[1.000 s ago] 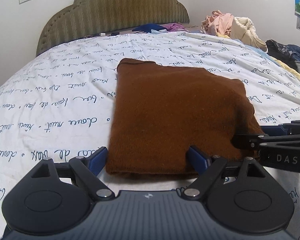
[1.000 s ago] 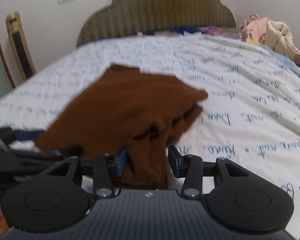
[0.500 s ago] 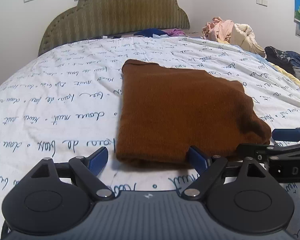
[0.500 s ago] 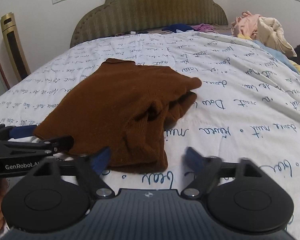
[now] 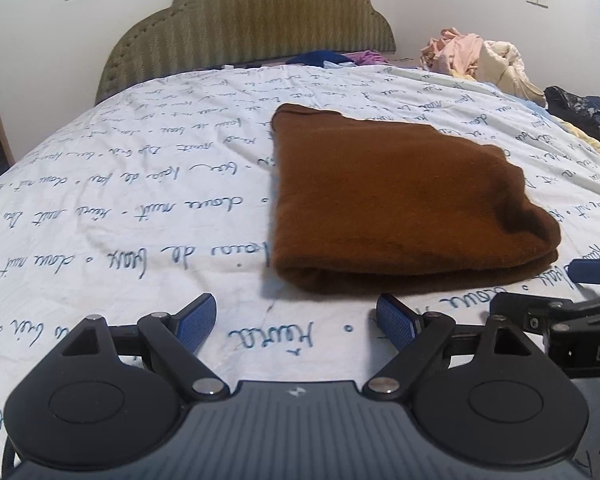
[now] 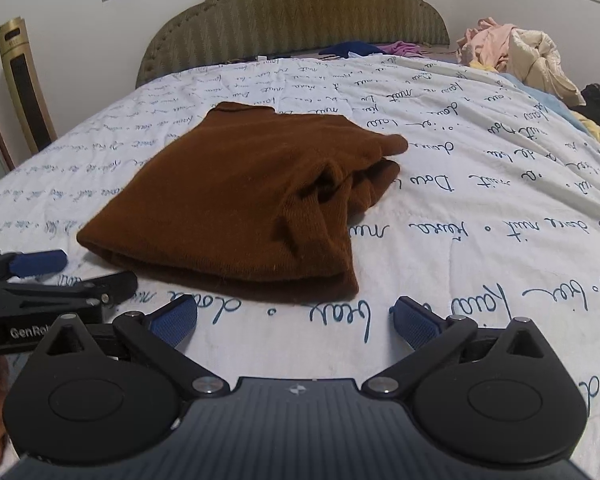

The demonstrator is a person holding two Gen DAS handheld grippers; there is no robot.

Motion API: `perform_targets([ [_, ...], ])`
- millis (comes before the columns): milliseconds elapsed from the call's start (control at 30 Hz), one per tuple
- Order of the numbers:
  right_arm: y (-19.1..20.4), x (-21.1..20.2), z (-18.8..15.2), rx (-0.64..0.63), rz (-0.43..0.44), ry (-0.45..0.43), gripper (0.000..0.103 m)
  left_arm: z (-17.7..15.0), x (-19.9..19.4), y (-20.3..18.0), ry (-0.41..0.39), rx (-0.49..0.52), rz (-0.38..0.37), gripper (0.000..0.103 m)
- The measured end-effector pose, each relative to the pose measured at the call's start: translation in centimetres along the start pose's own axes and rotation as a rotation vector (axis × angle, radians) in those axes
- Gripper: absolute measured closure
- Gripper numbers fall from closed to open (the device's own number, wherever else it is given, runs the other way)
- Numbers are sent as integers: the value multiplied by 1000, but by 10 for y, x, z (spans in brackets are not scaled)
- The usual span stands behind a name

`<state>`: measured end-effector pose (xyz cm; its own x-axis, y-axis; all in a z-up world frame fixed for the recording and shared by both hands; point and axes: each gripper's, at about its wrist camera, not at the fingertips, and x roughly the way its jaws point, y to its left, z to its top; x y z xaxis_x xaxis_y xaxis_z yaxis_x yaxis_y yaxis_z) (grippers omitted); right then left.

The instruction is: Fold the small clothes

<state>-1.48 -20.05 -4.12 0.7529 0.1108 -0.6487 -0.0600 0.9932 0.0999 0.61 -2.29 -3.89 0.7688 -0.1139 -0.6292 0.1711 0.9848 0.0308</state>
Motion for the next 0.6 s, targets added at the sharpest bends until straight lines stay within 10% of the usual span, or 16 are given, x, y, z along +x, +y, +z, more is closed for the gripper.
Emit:
perform_targets([
  [600, 12, 7, -15, -50, -39, -18, 0, -16, -1, 4, -24, 31, 58, 5],
])
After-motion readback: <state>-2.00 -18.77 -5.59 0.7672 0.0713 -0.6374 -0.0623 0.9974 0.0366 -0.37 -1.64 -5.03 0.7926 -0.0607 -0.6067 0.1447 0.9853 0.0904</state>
